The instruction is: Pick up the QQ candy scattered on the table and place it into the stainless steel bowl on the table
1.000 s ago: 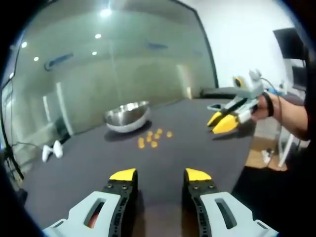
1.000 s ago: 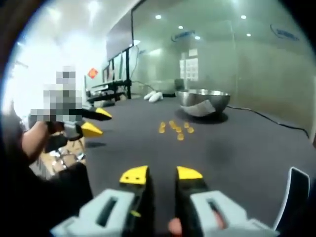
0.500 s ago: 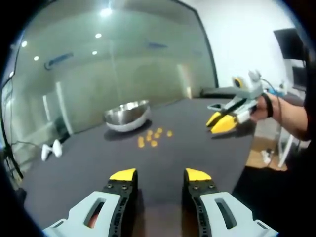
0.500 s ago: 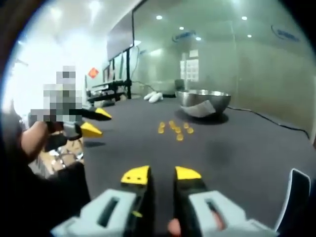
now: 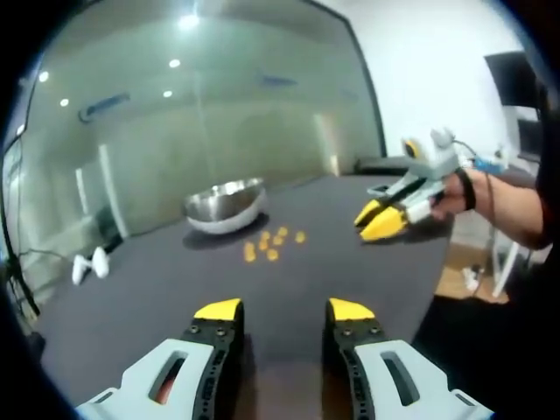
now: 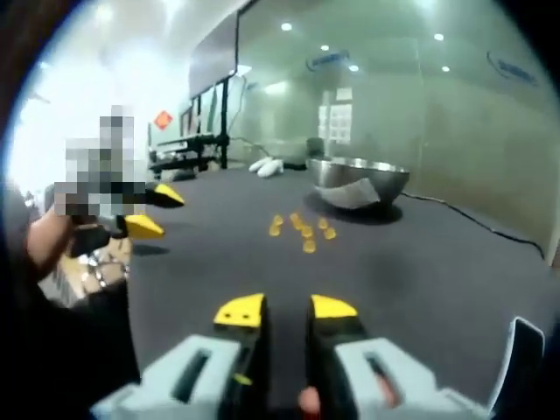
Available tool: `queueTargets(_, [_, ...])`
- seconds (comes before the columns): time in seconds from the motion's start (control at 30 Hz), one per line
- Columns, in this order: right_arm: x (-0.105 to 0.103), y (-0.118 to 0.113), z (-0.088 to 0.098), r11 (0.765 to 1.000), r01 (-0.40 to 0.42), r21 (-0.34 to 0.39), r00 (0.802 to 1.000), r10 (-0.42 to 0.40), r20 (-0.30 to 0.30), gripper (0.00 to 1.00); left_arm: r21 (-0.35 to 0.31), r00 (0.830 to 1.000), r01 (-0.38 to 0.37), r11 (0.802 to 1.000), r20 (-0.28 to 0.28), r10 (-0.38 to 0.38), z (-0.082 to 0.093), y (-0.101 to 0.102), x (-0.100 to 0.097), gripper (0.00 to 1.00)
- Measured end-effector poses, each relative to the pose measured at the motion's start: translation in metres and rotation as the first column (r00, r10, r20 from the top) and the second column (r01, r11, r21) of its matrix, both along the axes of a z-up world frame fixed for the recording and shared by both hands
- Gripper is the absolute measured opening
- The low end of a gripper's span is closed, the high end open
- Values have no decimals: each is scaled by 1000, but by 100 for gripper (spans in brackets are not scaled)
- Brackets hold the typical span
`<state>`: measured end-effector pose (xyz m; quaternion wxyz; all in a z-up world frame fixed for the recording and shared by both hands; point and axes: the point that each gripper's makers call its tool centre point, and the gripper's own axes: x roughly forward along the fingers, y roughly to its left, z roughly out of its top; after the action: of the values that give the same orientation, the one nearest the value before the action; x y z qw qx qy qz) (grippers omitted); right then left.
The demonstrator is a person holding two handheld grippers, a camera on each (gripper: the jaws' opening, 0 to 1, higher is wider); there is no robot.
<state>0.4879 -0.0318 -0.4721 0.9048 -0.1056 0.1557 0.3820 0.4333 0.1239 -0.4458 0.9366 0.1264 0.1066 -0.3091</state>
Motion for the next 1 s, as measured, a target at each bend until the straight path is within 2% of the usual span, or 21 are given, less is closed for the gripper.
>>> queueTargets(0.23, [26, 13, -1, 1000, 5, -6, 1000, -5, 9, 20, -8, 1000, -2, 1000, 16, 2, 7, 1, -2, 39])
queueTargets(0.4, [44, 22, -1, 1000, 25, -14, 999, -25, 28, 20, -5, 1000, 10, 1000, 13, -10, 6, -1, -4, 39])
queueTargets(0.53, [58, 31, 1, 1000, 25, 19, 1000, -25, 8, 20, -4, 1000, 14, 1000, 7, -14, 4, -1, -4, 39])
queueTargets(0.63, [72, 39, 0, 999, 35, 16, 999, -35, 5, 20, -15, 1000, 5, 1000, 5, -5, 4, 1, -2, 39])
queueTargets(0.77, [78, 47, 3, 999, 34, 13, 999, -34, 20, 20, -30, 1000, 3, 1000, -3, -3, 7, 2, -2, 39])
queueTargets(0.87, [77, 53, -1, 999, 21, -27, 999, -20, 25, 19, -33, 1000, 6, 999, 9, -6, 13, 2, -2, 39])
queueTargets(1.0, [78, 56, -7, 999, 24, -24, 1000, -24, 2, 16, -43, 1000, -2, 999, 18, 3, 17, 4, 0, 39])
